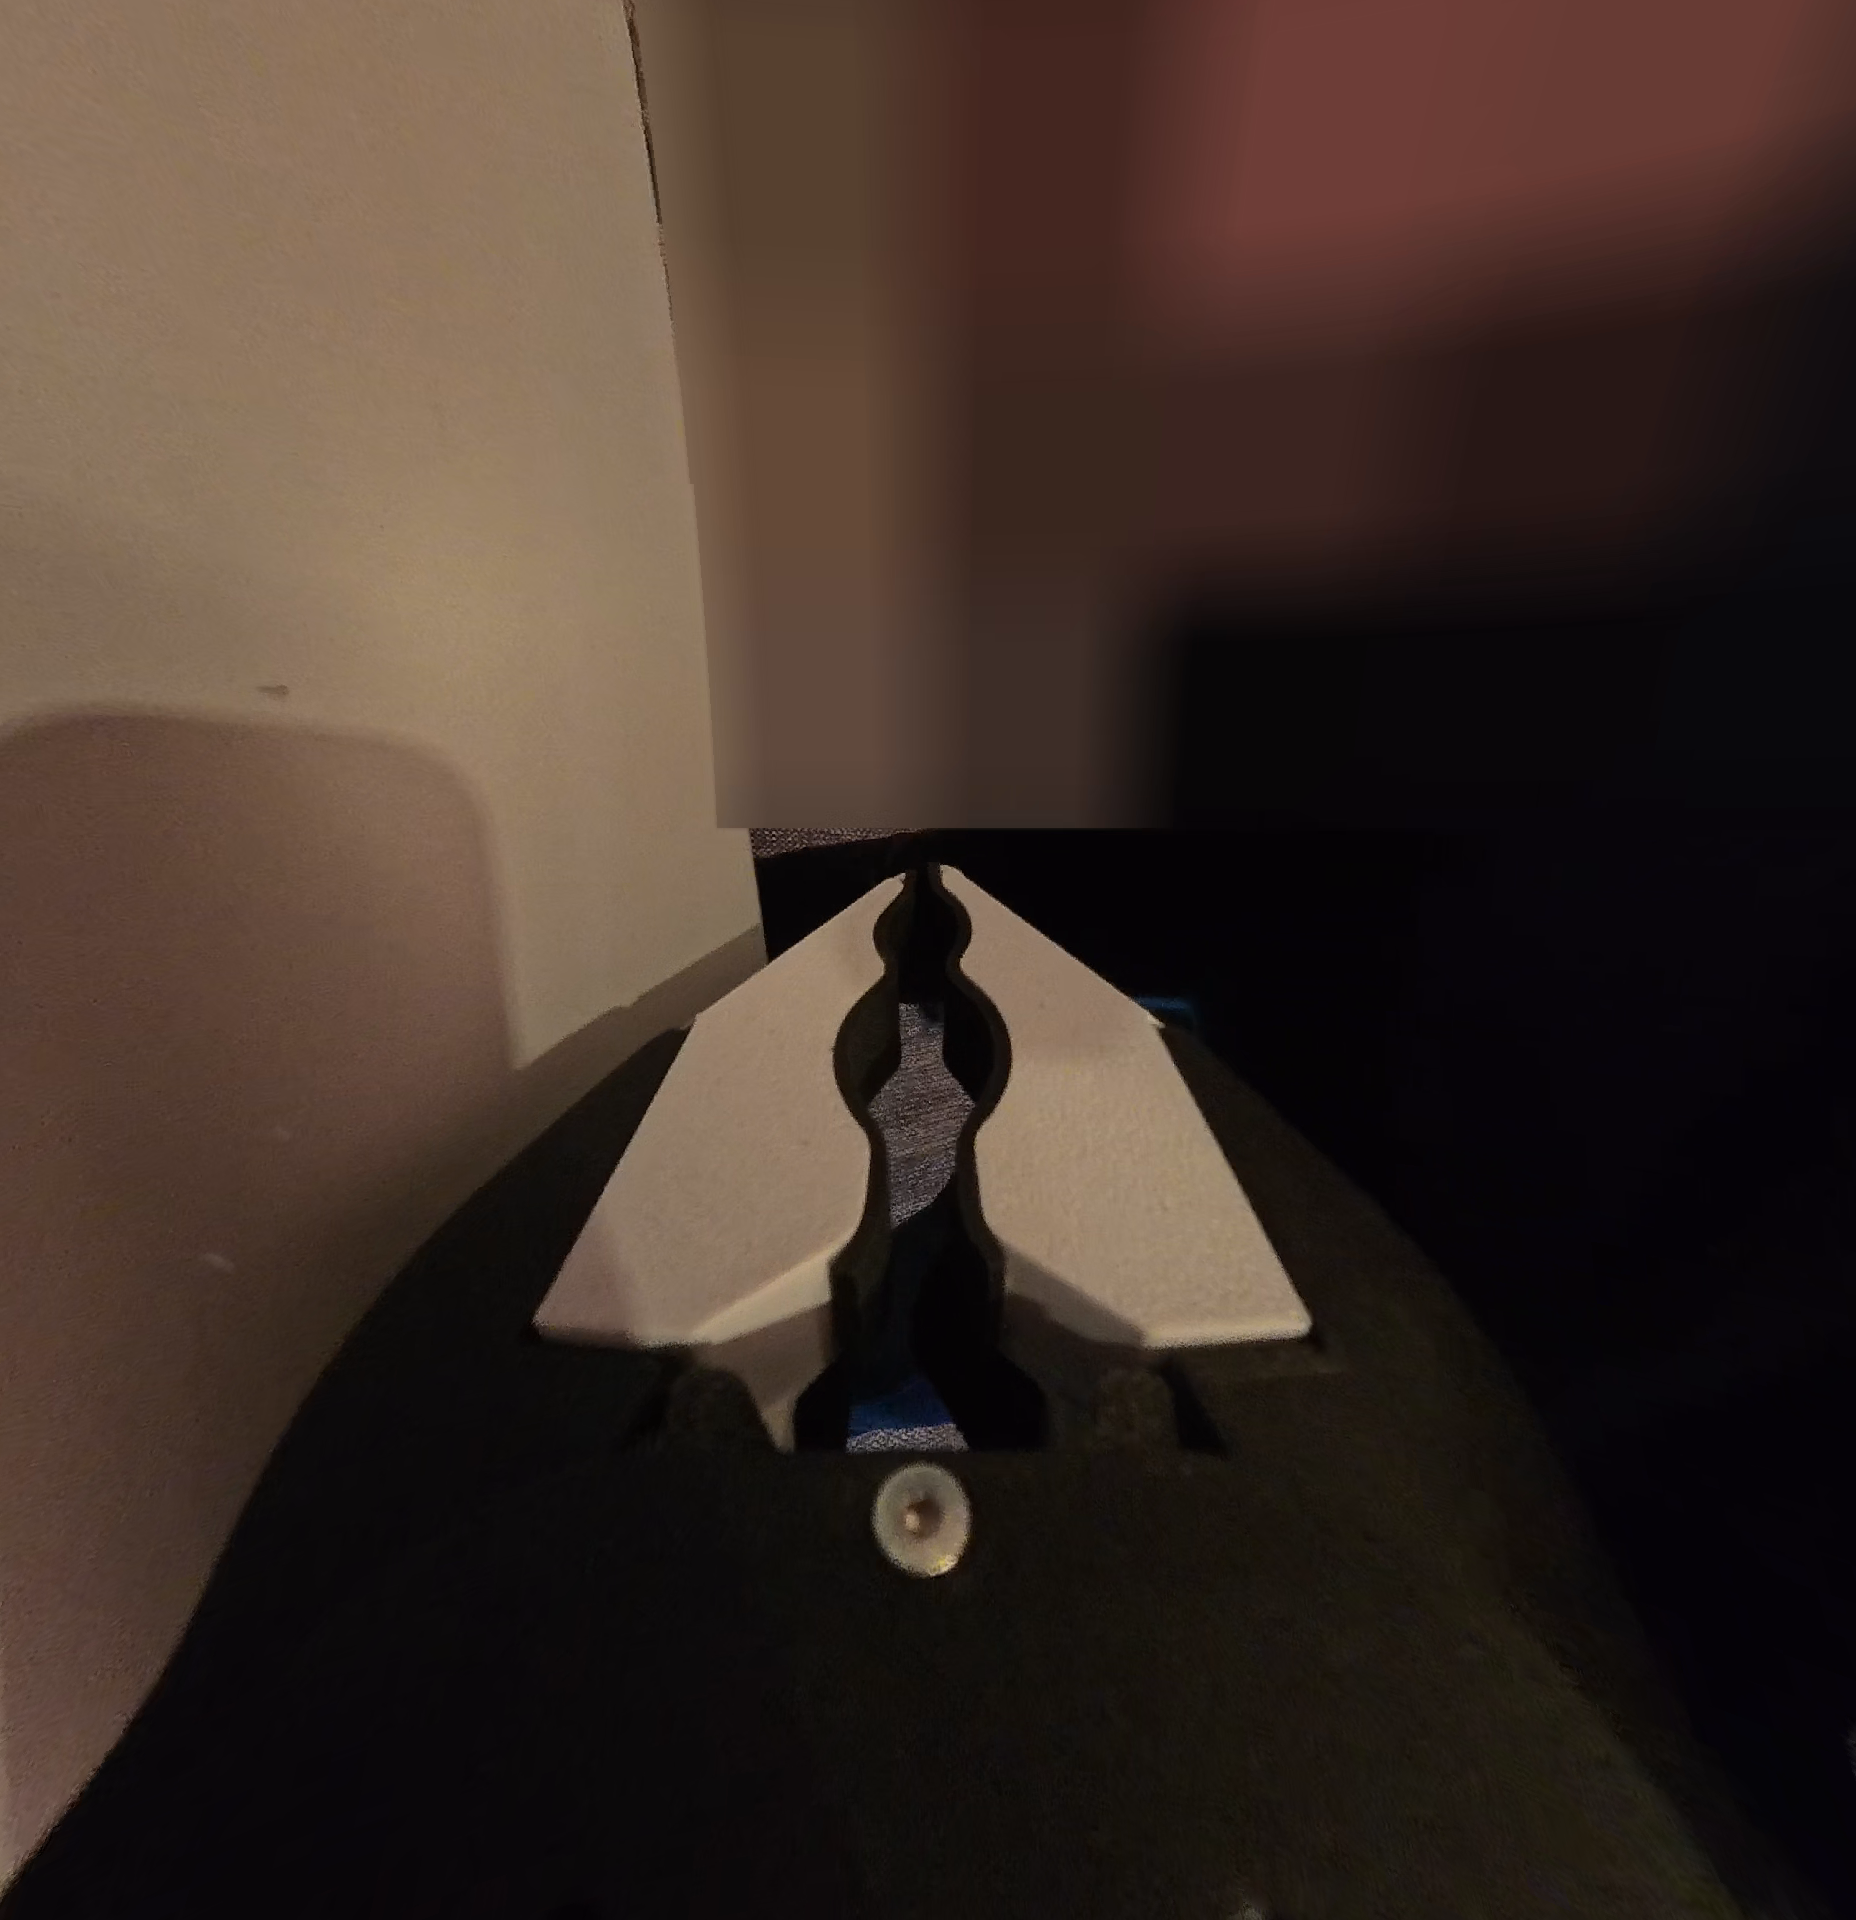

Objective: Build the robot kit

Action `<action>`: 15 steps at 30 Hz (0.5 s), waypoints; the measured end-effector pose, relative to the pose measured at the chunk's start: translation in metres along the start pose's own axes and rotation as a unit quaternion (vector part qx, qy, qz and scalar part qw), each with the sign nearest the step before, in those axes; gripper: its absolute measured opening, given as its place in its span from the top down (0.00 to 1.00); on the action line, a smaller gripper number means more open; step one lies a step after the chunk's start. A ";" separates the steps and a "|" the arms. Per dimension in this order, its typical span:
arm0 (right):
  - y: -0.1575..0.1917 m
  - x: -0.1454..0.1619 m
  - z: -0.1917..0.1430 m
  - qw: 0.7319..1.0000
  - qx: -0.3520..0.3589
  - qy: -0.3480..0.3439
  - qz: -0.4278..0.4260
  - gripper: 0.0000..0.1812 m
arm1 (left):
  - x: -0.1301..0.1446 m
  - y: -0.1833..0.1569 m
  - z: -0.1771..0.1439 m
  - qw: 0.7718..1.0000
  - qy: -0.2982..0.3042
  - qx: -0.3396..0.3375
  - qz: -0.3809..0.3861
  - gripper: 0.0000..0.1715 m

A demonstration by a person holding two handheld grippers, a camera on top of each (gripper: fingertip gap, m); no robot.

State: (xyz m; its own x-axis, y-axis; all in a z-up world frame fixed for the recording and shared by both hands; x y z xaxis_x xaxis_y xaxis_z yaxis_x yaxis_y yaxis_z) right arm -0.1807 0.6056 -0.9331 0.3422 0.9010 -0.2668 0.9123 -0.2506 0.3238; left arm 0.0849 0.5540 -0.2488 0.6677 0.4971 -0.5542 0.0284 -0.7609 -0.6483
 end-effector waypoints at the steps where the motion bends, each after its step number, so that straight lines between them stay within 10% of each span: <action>1: 0.000 0.001 0.003 1.000 0.003 0.010 -0.010 0.81 | 0.000 0.000 0.000 1.000 0.000 0.001 -0.001 1.00; 15: -0.002 0.000 0.005 0.999 -0.019 0.036 -0.029 0.99 | -0.001 0.002 -0.001 1.000 0.002 0.010 -0.009 1.00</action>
State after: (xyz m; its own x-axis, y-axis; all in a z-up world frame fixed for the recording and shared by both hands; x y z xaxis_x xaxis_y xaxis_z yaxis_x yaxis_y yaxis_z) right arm -0.1811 0.6038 -0.9382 0.2702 0.9370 -0.2213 0.9209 -0.1845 0.3434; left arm 0.0849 0.5516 -0.2492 0.6701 0.5093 -0.5400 0.0256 -0.7429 -0.6689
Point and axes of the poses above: each gripper's, where its closed fingertips meet, z out along the fingers, x out of its underside, y = z × x across the jaws, the point moved 8 cm from there along -z, back along the fingers, and after that the axes turned 1 degree about -z, right-handed, at the moved point
